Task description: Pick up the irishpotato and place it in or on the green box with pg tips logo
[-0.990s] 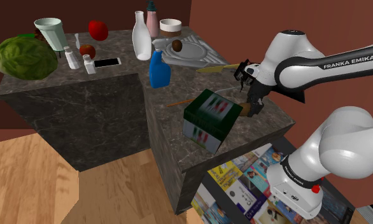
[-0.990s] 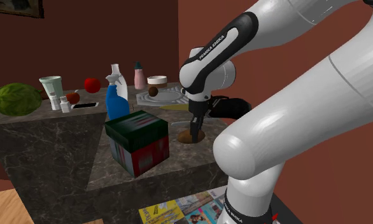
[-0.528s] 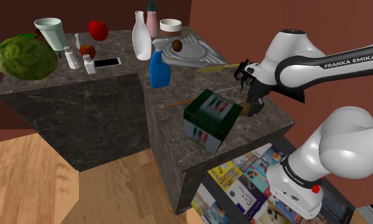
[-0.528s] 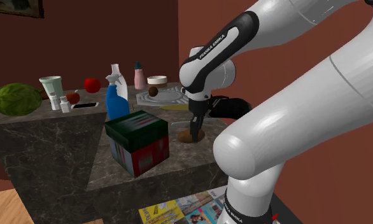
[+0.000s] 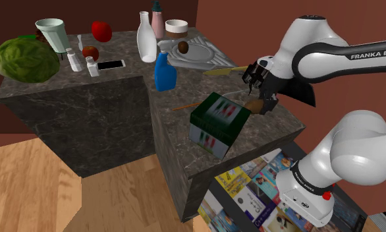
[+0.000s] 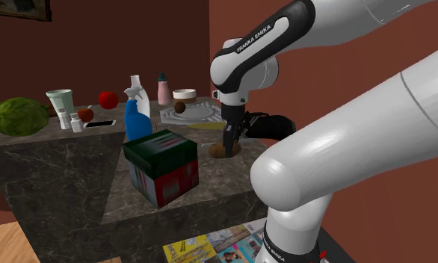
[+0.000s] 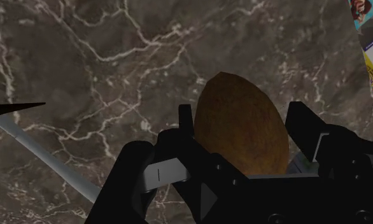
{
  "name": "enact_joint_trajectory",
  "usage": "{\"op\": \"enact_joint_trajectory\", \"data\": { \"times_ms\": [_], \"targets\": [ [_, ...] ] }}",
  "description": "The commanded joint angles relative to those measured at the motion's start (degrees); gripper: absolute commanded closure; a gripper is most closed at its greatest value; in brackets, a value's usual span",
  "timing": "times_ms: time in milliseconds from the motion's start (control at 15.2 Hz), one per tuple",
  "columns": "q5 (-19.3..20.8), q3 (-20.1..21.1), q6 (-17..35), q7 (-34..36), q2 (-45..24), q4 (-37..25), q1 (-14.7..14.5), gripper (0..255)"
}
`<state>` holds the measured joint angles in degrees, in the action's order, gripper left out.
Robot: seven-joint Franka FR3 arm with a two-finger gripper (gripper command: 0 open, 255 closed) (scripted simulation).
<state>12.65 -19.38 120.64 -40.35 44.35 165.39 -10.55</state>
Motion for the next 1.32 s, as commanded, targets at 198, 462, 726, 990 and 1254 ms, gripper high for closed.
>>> {"op": "enact_joint_trajectory", "data": {
  "times_ms": [198, 462, 726, 990, 1254],
  "targets": [
    [-0.9, 1.1, -4.9, -0.1, 2.2, -2.7, 0.0, 255],
    [-1.8, 2.2, -8.6, -0.3, 3.4, -5.1, 0.2, 255],
    [-2.7, 3.2, -12.0, -0.5, 4.2, -7.7, 0.4, 255],
    [-3.5, 4.1, -15.3, -0.7, 4.8, -10.4, 0.5, 255],
    [-4.2, 4.9, -18.5, -0.8, 5.0, -13.3, 0.5, 255]
  ]
}}
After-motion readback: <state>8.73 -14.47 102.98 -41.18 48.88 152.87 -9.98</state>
